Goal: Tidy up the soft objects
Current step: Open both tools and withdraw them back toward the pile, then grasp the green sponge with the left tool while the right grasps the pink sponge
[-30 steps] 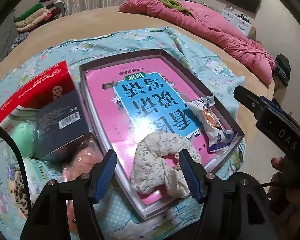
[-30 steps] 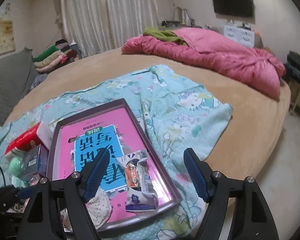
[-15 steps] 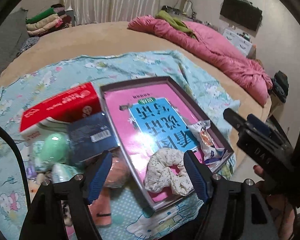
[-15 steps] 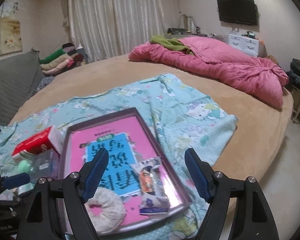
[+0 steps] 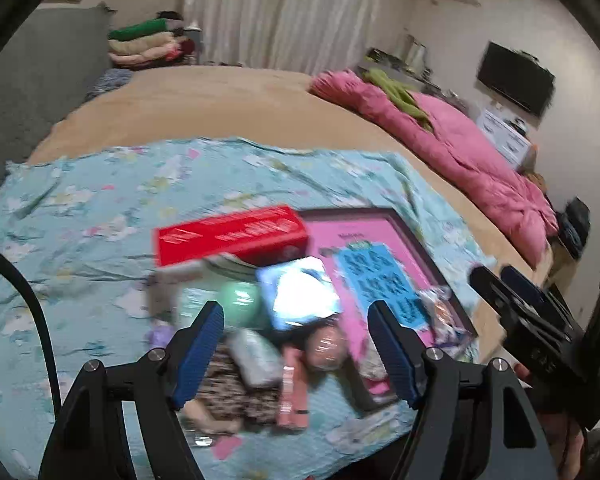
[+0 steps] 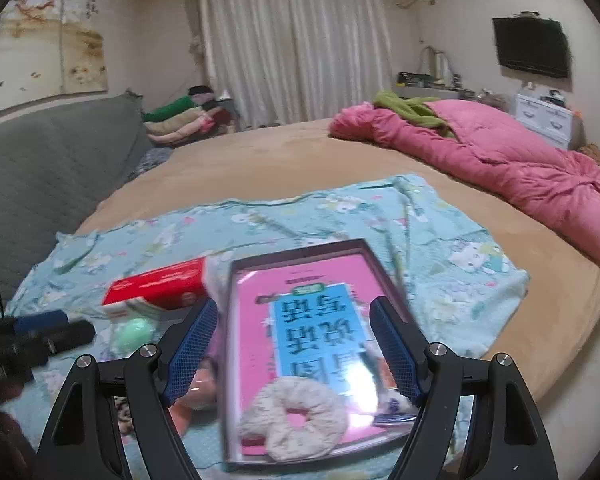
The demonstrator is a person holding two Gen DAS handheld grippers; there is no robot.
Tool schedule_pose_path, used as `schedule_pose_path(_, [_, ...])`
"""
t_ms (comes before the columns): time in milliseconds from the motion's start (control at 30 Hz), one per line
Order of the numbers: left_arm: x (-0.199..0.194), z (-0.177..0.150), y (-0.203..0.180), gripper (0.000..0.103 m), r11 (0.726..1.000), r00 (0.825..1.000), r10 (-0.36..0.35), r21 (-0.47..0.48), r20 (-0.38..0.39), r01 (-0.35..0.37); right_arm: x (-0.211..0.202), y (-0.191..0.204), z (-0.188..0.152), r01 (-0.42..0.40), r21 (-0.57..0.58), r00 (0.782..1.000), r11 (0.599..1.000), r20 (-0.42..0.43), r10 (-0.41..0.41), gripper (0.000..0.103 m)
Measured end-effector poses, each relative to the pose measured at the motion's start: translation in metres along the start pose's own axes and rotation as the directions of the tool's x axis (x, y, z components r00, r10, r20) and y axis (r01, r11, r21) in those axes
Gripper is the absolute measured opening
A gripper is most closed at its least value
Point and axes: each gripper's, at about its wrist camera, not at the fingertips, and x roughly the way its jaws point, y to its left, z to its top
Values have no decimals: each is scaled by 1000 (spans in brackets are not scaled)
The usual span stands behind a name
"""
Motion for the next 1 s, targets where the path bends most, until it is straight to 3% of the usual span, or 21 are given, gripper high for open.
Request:
schedule_pose_path(400, [-23,-4,82,74,988,995,99,-121,-1,-98,1,57,-6,-115,-89,992,989,-54,110,80])
schedule_pose_path(667, [-14,-27,100,74,984,989,142,-105,-43,-146,8,90,-20,-167,-147,983,975,-107,152,80])
schedule_pose_path(1000, [-1,-45,116,74,984,988,134,-111,-72,-142,21,125,-44,-218,-212,967,953,-176,182,80])
